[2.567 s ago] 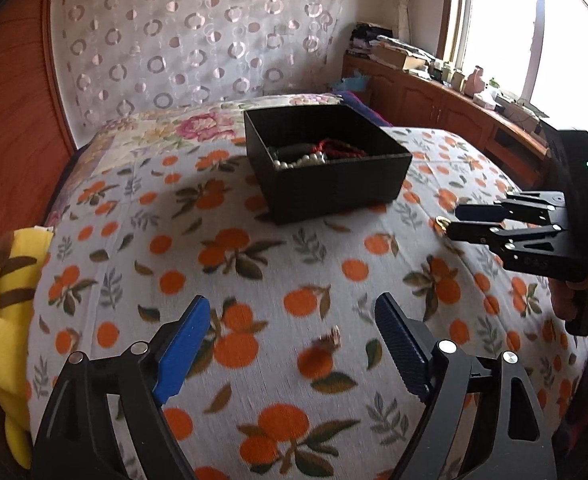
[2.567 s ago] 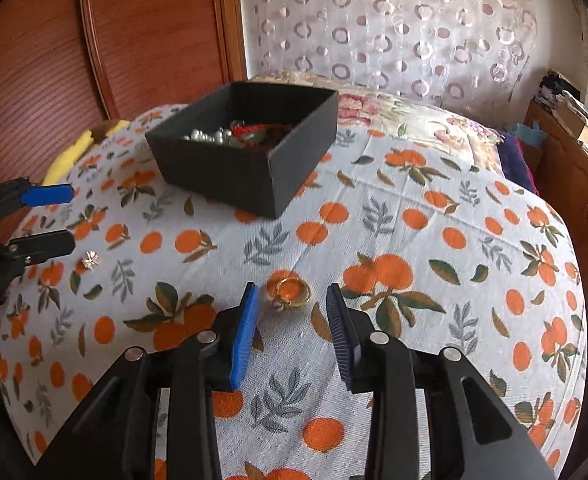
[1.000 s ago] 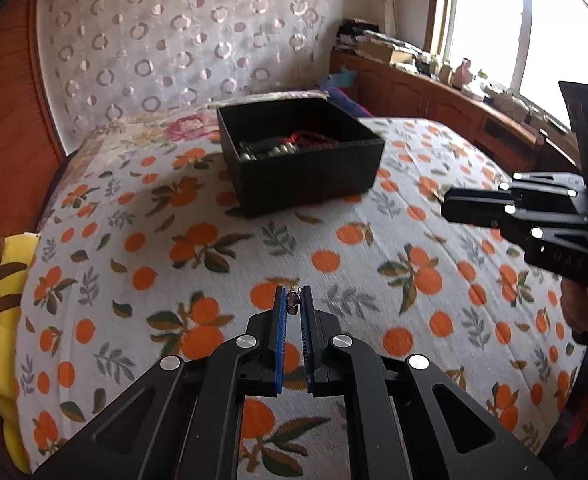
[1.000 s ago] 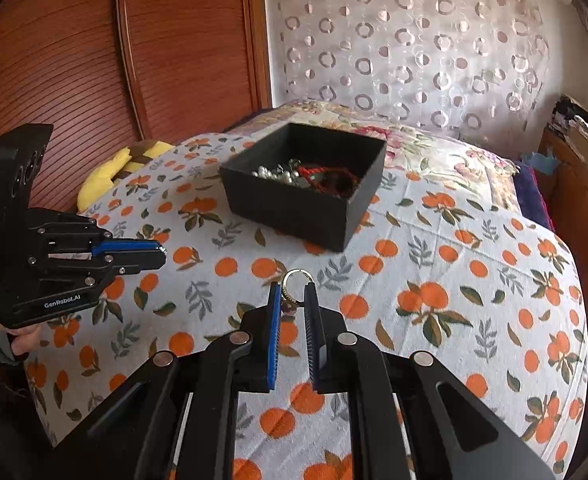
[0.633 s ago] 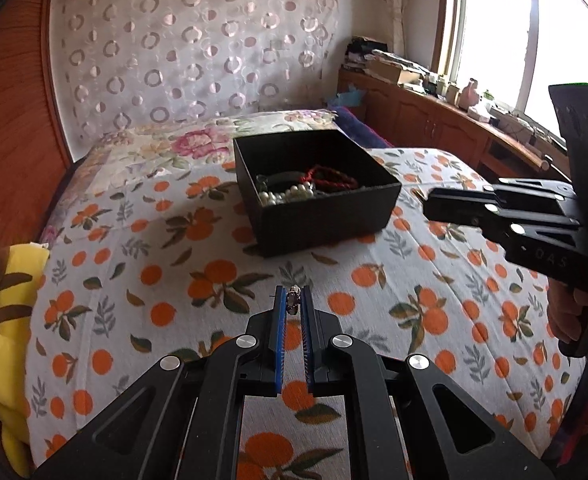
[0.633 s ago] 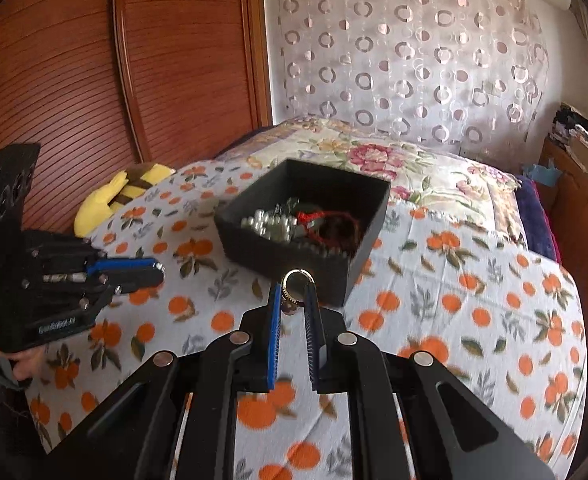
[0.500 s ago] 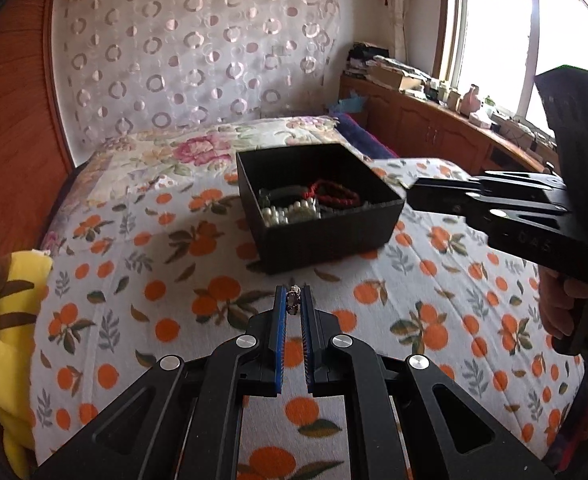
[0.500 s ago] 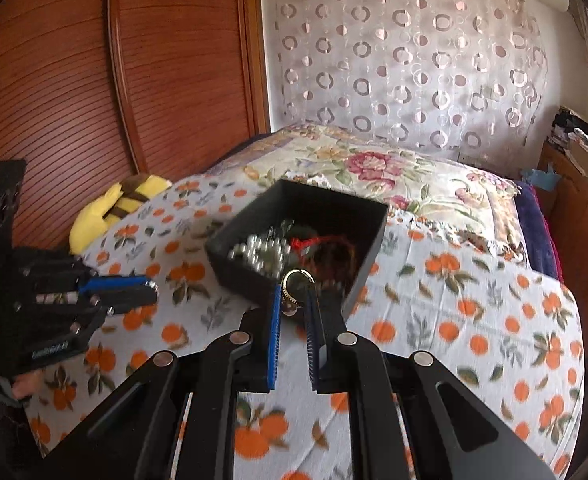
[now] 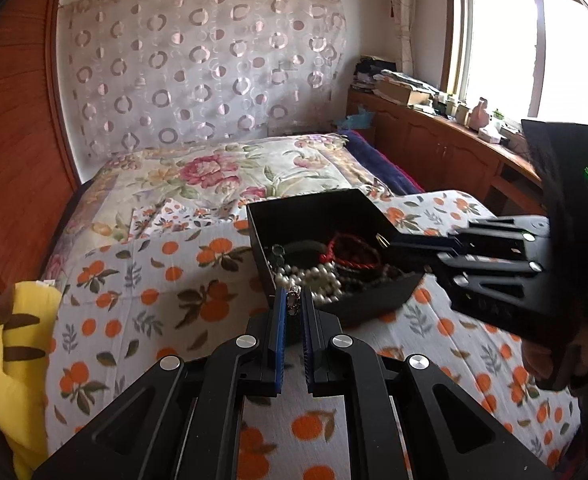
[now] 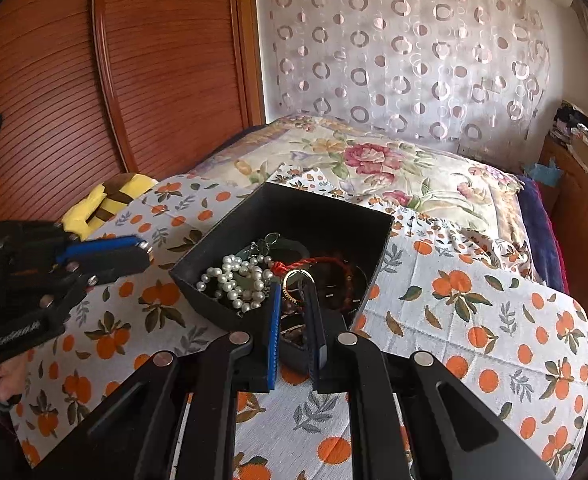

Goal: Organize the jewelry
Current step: 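Carry the ring and earring into the box and open both tools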

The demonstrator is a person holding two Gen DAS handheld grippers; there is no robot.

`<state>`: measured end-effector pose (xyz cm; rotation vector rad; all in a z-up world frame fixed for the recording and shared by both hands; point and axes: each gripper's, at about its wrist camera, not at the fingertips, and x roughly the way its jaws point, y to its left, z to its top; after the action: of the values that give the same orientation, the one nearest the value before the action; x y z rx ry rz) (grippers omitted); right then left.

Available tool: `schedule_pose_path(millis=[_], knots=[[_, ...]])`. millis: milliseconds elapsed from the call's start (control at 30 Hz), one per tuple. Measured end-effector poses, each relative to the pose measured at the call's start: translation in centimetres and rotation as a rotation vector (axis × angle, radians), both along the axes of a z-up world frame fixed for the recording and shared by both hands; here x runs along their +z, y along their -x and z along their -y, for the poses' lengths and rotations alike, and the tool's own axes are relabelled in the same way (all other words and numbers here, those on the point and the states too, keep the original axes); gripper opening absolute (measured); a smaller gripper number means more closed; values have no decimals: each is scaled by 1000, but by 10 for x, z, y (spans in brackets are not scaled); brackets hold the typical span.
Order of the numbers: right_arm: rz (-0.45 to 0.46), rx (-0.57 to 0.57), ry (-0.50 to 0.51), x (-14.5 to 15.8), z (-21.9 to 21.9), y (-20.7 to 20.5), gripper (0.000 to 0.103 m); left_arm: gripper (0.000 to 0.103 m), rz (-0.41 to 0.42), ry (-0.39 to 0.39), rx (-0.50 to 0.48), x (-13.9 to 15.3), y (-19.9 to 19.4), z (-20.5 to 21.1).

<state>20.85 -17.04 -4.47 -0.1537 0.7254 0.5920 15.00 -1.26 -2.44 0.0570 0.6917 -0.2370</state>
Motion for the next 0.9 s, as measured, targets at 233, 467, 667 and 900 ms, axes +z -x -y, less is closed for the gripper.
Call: schedule_pose_path(millis=[233, 467, 667, 900], knots=[[2, -5, -15, 0, 4, -1, 14, 6, -2, -1, 7, -1, -17, 1], [11, -17, -26, 3, 12, 5, 14, 6, -2, -10, -9, -1, -31, 12], [28, -33, -21, 6, 23, 14, 14, 6, 0, -12, -16, 0, -41, 23], [28, -49, -29, 6, 34, 20, 14, 7, 8, -23, -13, 2, -47, 31]])
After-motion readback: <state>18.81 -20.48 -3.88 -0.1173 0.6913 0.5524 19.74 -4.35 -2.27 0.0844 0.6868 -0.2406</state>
